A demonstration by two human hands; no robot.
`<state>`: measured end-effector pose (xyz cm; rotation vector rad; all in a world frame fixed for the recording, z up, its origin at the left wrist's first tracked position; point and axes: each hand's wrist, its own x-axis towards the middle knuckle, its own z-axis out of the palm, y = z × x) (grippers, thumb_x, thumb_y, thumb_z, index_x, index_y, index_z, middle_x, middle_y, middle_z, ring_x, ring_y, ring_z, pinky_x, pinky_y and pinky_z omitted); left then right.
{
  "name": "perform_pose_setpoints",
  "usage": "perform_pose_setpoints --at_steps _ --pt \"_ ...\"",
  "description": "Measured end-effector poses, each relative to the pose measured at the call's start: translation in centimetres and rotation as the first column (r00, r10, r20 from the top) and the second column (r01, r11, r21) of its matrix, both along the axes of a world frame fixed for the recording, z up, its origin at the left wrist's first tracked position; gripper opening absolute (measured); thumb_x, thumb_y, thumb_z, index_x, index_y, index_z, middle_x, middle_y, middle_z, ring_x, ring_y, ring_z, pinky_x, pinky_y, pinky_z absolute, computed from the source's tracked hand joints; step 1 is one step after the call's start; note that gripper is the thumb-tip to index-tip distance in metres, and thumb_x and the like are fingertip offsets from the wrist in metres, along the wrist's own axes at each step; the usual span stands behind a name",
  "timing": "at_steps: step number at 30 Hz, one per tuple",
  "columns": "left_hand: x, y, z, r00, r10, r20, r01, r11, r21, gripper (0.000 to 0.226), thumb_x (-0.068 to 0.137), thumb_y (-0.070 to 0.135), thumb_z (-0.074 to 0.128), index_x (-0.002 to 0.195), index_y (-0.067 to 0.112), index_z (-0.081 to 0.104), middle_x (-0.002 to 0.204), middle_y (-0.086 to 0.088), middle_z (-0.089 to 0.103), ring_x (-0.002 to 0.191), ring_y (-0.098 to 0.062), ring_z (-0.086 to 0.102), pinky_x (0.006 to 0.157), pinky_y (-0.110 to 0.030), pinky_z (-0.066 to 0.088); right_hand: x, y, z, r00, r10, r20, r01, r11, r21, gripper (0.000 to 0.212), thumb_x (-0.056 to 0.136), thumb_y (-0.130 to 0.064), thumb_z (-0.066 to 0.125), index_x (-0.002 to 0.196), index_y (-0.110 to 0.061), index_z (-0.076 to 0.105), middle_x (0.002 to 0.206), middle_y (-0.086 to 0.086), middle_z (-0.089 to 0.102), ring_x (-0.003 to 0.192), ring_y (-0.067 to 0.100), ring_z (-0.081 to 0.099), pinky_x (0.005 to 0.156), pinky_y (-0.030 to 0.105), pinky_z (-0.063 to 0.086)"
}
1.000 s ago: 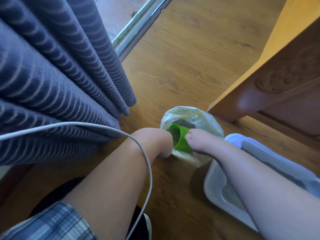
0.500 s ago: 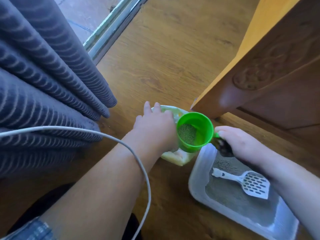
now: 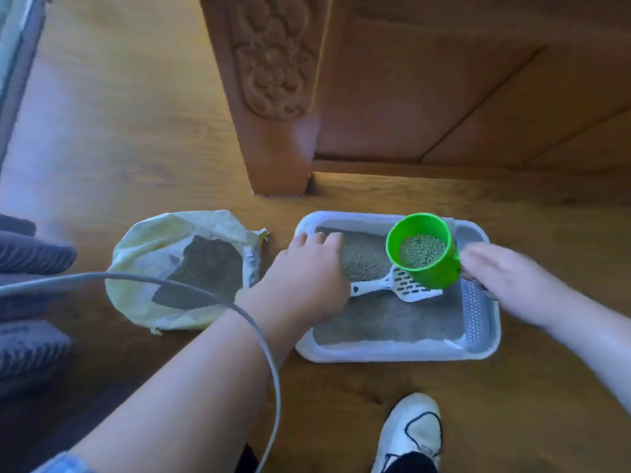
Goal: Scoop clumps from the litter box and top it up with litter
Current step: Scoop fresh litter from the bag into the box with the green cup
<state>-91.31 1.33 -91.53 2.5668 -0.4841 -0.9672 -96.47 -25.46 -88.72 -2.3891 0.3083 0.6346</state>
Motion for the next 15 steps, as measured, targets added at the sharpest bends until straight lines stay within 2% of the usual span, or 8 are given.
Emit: perform_pose_setpoints --at_steps 2,3,5,7,9,12,15 --pt "-0.3 -1.7 -0.4 0.998 0.002 -0.059 -0.001 1.000 0.016 0.038 0.090 0.022 0.047 0.127 0.015 0.039 0.135 -0.008 0.047 0.131 -0.032 0.036 0.103 -0.046 0.040 -1.6 -0.5 -1.2 0.999 0.023 -0.031 -0.027 0.990 -0.138 0.031 0.098 -0.035 0.052 0.075 -0.015 0.053 0.066 0.004 0.059 0.067 0.023 0.056 0.065 0.043 0.043" --pt "-0.5 -2.7 -0.7 0.997 -0.001 -0.082 0.002 1.000 0.022 0.036 0.089 0.020 0.045 0.125 0.015 0.040 0.133 -0.009 0.048 0.129 -0.032 0.038 0.099 -0.044 0.042 -2.1 -0.5 -1.5 0.999 0.026 -0.036 -0.033 0.978 -0.207 0.029 0.098 -0.034 0.053 0.075 -0.016 0.051 0.065 0.004 0.058 0.065 0.025 0.056 0.061 0.041 0.042" --pt "-0.4 -3.9 -1.4 0.993 -0.012 -0.114 0.020 0.998 0.068 0.046 0.089 0.021 0.045 0.135 0.016 0.037 0.136 -0.008 0.048 0.129 -0.030 0.039 0.097 -0.043 0.043 -2.1 0.1 -2.1 0.998 0.046 -0.038 -0.057 0.932 -0.357 0.028 0.098 -0.037 0.051 0.078 -0.017 0.050 0.064 0.000 0.055 0.060 0.017 0.052 0.051 0.034 0.035" --pt "-0.5 -4.9 -2.1 0.992 -0.015 -0.126 0.032 0.991 0.134 0.048 0.090 0.027 0.048 0.136 0.017 0.037 0.135 -0.009 0.049 0.127 -0.031 0.041 0.096 -0.043 0.042 -2.1 0.9 -3.2 0.994 0.103 -0.026 -0.103 0.867 -0.487 0.033 0.099 -0.042 0.048 0.075 -0.019 0.045 0.065 -0.003 0.051 0.057 0.013 0.047 0.048 0.032 0.028" --pt "-0.8 -5.7 -2.5 0.993 -0.018 -0.118 0.036 0.988 0.151 0.045 0.091 0.030 0.049 0.133 0.017 0.040 0.131 -0.009 0.051 0.125 -0.032 0.043 0.095 -0.044 0.042 -2.0 1.4 -4.1 0.988 0.152 0.027 -0.110 0.814 -0.571 0.036 0.099 -0.043 0.045 0.072 -0.020 0.038 0.067 -0.005 0.046 0.058 0.018 0.046 0.047 0.033 0.025" --pt "-1.0 -6.3 -2.3 0.992 -0.023 -0.122 0.042 0.988 0.151 0.047 0.092 0.029 0.047 0.137 0.017 0.038 0.132 -0.010 0.050 0.125 -0.033 0.042 0.096 -0.045 0.041 -1.4 2.3 -4.7 0.975 0.220 0.036 -0.144 0.743 -0.653 0.030 0.101 -0.042 0.042 0.077 -0.023 0.037 0.074 -0.007 0.046 0.068 0.023 0.044 0.047 0.031 0.018" --pt "-0.8 -6.3 -2.0 0.991 -0.015 -0.130 0.032 0.991 0.131 0.052 0.093 0.031 0.048 0.141 0.018 0.037 0.135 -0.010 0.048 0.127 -0.033 0.041 0.096 -0.045 0.040 -1.0 2.9 -4.8 0.964 0.265 0.033 -0.175 0.721 -0.670 0.026 0.101 -0.041 0.042 0.081 -0.026 0.037 0.078 -0.006 0.046 0.073 0.022 0.042 0.051 0.032 0.024"
